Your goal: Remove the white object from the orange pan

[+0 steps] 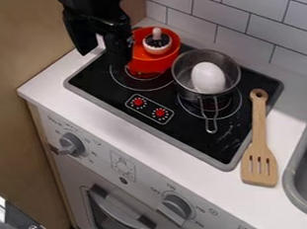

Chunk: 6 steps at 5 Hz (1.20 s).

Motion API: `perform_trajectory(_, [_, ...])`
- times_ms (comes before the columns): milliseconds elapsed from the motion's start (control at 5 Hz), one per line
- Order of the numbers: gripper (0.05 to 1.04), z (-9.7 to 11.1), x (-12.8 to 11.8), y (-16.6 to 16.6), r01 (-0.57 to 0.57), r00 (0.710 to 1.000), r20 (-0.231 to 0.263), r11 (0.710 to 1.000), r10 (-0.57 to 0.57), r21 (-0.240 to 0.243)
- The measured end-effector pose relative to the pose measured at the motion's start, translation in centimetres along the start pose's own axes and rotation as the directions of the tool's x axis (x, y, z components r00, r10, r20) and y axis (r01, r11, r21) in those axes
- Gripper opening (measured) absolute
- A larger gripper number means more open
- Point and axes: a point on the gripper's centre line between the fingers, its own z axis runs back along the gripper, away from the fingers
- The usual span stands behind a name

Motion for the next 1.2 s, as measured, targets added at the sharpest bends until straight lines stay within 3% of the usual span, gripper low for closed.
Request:
perform_trajectory(200, [0.999,-0.7,-0.3,0.0,-0.009,1.000,-0.023,1.000,0.008,-0.008])
perform_trajectory(400, [0.999,-2.7,0.6,-0.7,-0.075,0.996,-0.041,0.997,0.075,0.015])
perform_trajectory(1000, [0.999,-2.7,0.8,-0.8,-0.076,0.996,-0.035,0.997,0.077,0.018])
perform_trajectory(1200, [0.999,-3.0,2.4,-2.0,-0.123,0.992,0.038,0.992,0.122,0.040])
